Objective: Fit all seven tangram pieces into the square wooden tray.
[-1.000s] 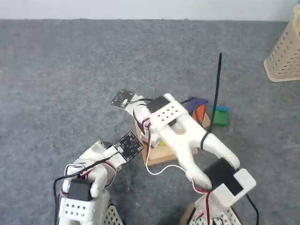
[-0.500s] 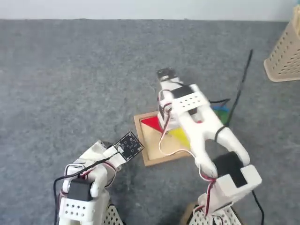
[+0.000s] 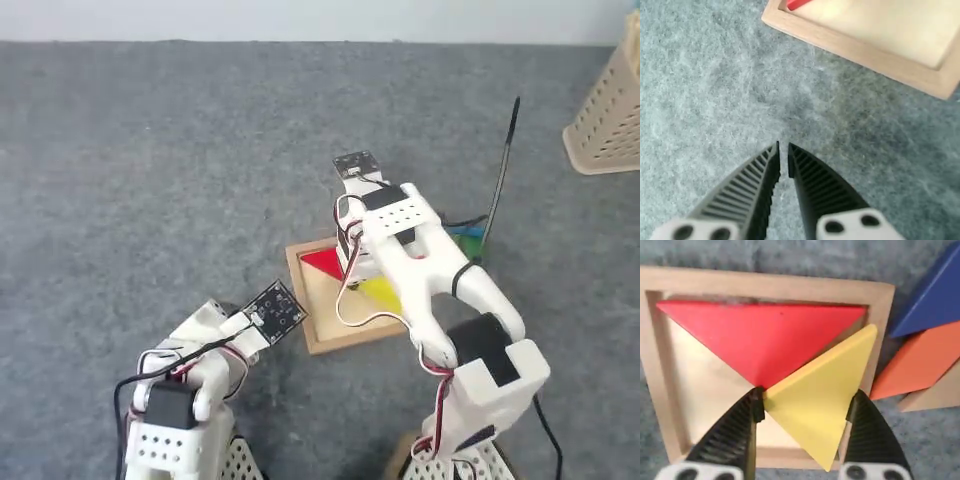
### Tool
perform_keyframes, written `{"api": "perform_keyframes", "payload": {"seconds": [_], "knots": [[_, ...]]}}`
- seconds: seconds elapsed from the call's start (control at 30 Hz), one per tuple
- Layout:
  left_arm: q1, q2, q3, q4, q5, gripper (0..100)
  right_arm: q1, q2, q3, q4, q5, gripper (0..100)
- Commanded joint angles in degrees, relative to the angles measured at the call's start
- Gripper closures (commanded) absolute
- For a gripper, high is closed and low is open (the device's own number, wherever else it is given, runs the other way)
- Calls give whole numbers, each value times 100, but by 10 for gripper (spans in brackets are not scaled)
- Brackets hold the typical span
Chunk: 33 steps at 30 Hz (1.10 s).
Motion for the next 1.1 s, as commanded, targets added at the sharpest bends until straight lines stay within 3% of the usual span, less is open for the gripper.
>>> {"api": "perform_keyframes", "payload": {"seconds": [0.0,0.17,0.4,0.63,0.87,1.07], "knots": [[26,-97,-57,26,-62,973,-13,-31,-237,-57,-79,907],[26,-97,-57,26,-62,973,-31,-40,-237,-22,-79,829],[26,-97,-57,26,-62,973,-48,-75,-237,-48,-70,826],[26,-97,-57,26,-62,973,-567,-215,-299,-13,334,824],[26,-97,-57,26,-62,973,-549,-207,-290,-4,642,824],[26,-97,-57,26,-62,973,-391,-224,-290,-4,651,740]]}}
